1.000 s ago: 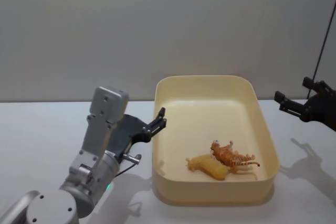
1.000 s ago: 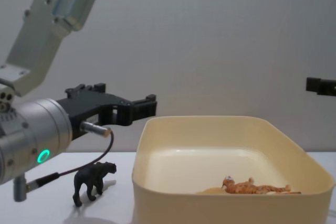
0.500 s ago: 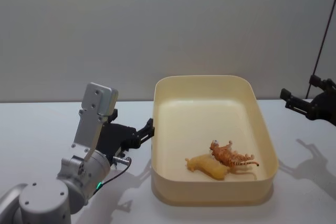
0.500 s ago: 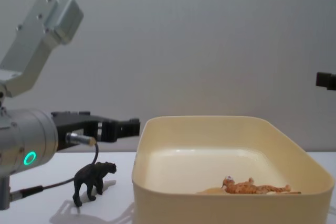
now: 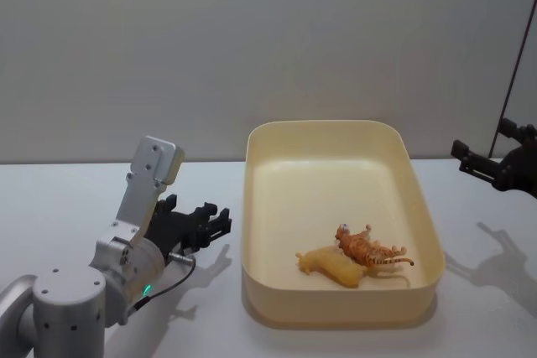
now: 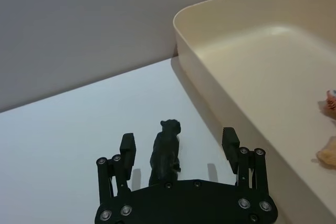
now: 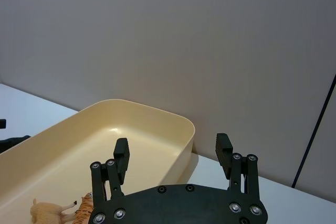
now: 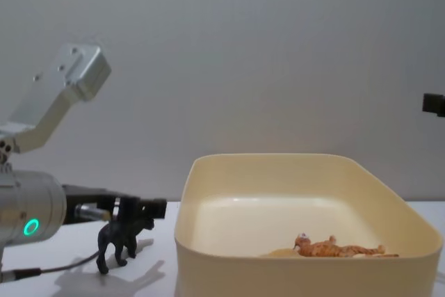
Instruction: Pick up the toy alternately with two hands and place it into the central storage box.
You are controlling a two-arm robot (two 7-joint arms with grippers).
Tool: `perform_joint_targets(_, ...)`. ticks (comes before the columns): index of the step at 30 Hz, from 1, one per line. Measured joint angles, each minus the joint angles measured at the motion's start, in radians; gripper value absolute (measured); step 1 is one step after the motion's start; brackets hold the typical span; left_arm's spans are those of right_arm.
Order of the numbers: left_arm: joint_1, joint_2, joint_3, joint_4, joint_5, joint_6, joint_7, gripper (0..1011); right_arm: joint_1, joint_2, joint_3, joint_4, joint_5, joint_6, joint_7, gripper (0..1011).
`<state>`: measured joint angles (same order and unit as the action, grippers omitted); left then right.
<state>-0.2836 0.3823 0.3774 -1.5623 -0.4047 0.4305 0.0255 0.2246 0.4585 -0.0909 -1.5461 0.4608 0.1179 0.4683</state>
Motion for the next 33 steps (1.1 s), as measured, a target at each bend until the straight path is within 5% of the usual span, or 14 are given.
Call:
perform_joint_targets(16, -0.037, -0.026, -0.012, 0.124, -0.012, 0.008, -0.003, 1001, -0.002, 0.001, 0.001, -0.002, 0.001, -0.001, -0.002, 1001)
perform_joint_targets(23, -0.047, -0.034, -0.014, 0.158, -0.013, -0.002, -0.01, 859, -0.002, 0.002, 0.002, -0.002, 0.002, -0.001, -0.002, 1001)
perform_joint_targets(33, -0.055, -0.04, -0.016, 0.183, -0.014, -0.011, -0.015, 531, -0.002, 0.002, 0.002, -0.002, 0.002, -0.001, -0.002, 1001)
